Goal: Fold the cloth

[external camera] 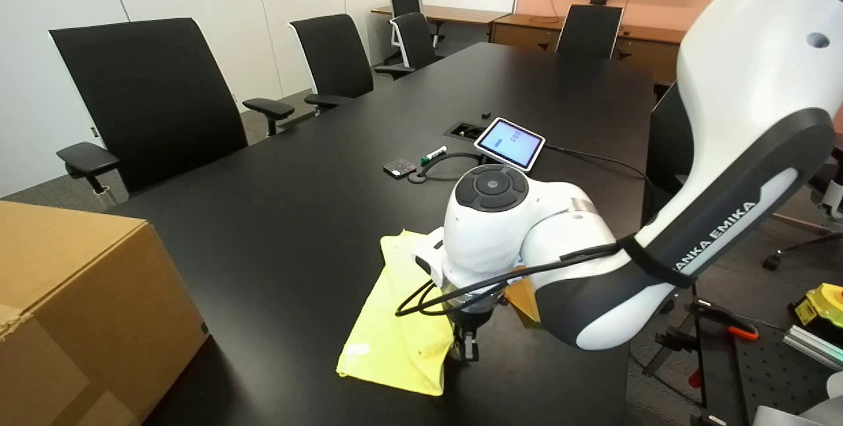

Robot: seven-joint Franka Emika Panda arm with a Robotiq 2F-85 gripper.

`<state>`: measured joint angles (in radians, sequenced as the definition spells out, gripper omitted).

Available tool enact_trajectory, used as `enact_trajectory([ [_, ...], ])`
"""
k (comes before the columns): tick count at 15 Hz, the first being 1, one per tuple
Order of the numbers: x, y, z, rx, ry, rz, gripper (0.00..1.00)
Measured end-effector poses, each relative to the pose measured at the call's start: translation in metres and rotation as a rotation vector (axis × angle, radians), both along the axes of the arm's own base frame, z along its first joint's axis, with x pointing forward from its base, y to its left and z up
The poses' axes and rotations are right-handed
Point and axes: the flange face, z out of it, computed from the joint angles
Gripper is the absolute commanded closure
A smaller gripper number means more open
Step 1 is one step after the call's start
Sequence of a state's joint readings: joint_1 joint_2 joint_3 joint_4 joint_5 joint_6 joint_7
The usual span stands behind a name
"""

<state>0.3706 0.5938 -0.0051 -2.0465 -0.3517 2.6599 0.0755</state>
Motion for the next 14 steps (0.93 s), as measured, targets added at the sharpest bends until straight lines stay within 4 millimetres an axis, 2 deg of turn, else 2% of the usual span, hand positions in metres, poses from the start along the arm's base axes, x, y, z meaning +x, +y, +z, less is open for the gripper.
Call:
enact_trajectory([
  [4,0.005,0.010,0.009,0.007,-0.041,-0.014,0.88],
  [10,0.024,0.021,0.028,0.061,-0.162,-0.059,0.89],
  [14,0.028,0.034,0.028,0.080,-0.214,-0.050,0.87],
])
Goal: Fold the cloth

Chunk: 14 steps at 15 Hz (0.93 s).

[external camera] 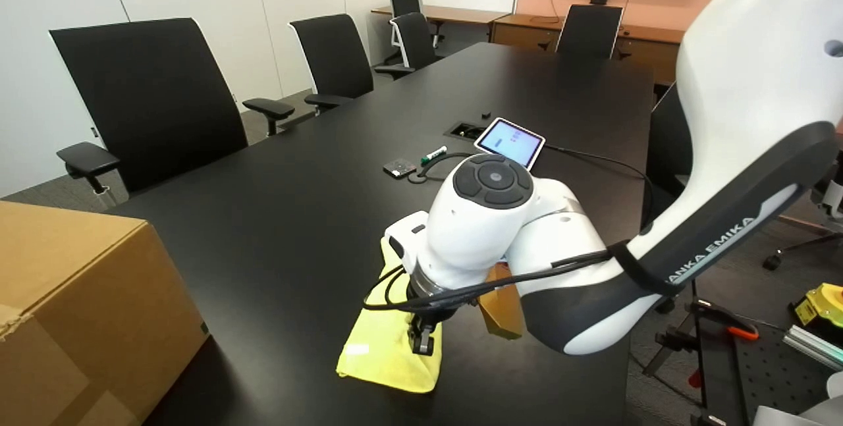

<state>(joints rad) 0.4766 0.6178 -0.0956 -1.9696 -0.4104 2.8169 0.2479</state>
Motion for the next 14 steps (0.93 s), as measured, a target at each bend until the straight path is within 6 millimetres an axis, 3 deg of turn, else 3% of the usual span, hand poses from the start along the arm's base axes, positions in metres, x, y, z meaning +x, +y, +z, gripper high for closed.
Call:
enact_trajectory([
  [5,-0.002,0.023,-0.017,-0.044,-0.090,0.102,0.87],
  [11,0.002,0.058,-0.020,-0.051,-0.176,0.155,0.87],
  [12,0.003,0.062,-0.019,-0.045,-0.180,0.154,0.79],
  [13,0.004,0.066,-0.017,-0.040,-0.186,0.153,0.61],
  [14,0.007,0.069,-0.015,-0.037,-0.190,0.154,0.56],
])
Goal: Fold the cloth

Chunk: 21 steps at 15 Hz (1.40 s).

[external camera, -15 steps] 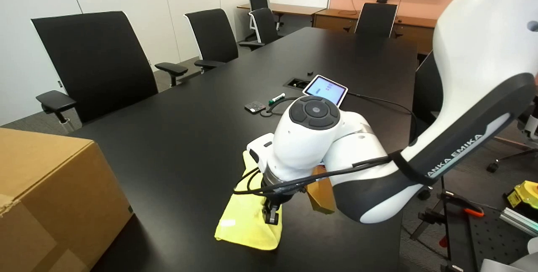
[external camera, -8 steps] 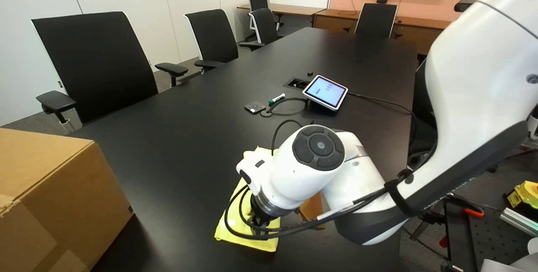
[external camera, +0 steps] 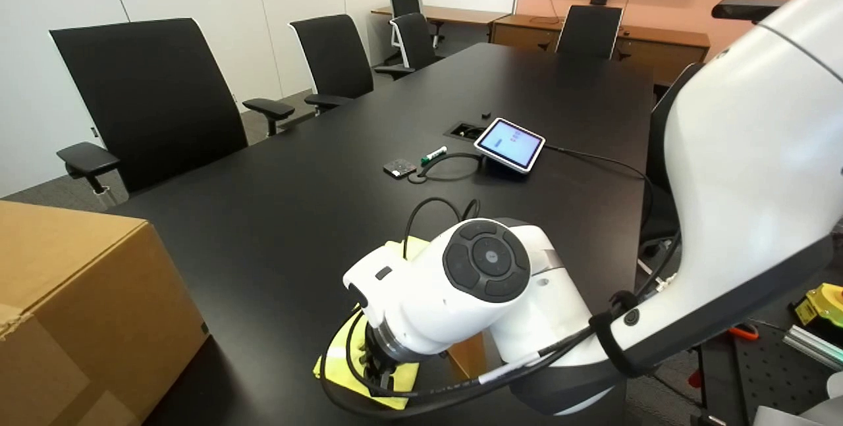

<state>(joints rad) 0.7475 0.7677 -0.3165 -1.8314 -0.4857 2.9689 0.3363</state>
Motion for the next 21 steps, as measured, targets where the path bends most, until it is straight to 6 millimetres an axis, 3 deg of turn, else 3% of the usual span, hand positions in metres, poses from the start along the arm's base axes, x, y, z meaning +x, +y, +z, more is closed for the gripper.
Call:
enact_trajectory([
  [7,0.036,0.016,0.029,-0.025,-0.057,-0.021,0.04],
  [11,0.053,0.009,0.039,-0.074,-0.045,-0.089,0.00],
  [14,0.051,-0.018,0.039,-0.192,0.052,-0.191,0.00],
  [16,0.040,-0.047,0.050,-0.266,0.139,-0.263,0.00],
  [21,-0.013,-0.124,0.090,-0.367,0.396,-0.416,0.00],
])
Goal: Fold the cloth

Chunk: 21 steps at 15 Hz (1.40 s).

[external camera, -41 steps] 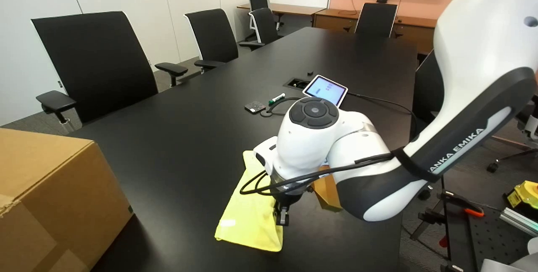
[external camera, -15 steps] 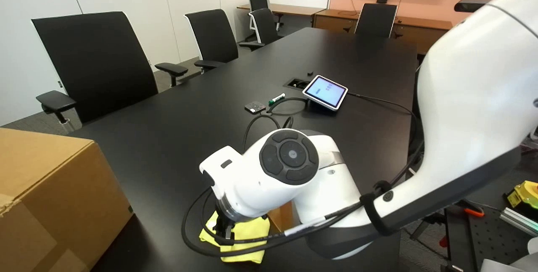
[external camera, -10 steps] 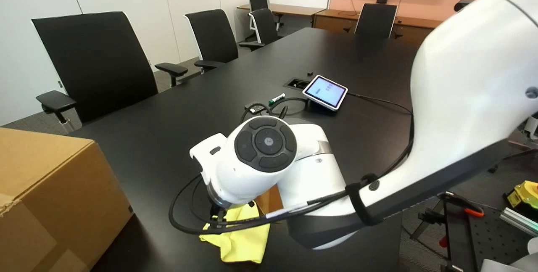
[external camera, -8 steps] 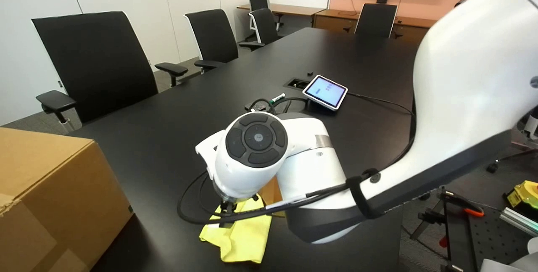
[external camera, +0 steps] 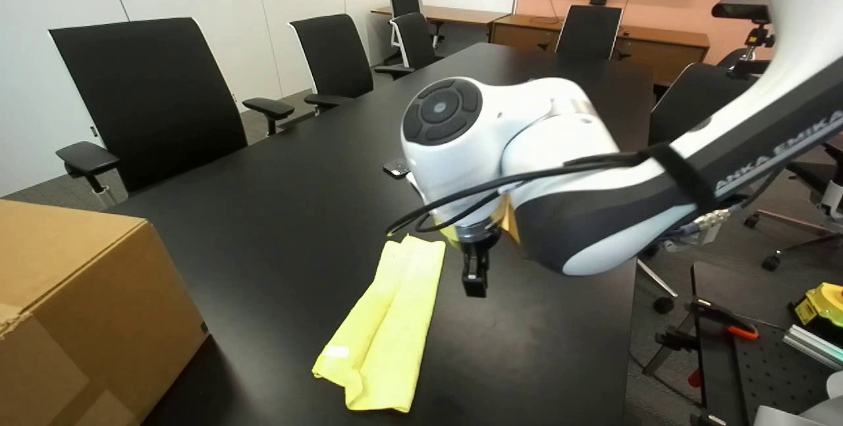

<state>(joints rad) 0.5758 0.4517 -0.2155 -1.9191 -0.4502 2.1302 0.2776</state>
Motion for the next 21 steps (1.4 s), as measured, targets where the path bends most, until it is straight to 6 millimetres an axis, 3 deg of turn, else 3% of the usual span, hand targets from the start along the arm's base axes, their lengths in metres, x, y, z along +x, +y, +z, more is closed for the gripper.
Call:
enact_trajectory([
  [6,-0.077,-0.070,0.047,0.135,0.119,-0.196,0.00],
  [13,-0.165,-0.159,0.088,0.313,0.064,-0.446,0.00],
  [18,-0.211,-0.226,0.115,0.367,-0.095,-0.355,0.00],
  [21,-0.215,-0.257,0.144,0.418,-0.168,-0.248,0.00],
])
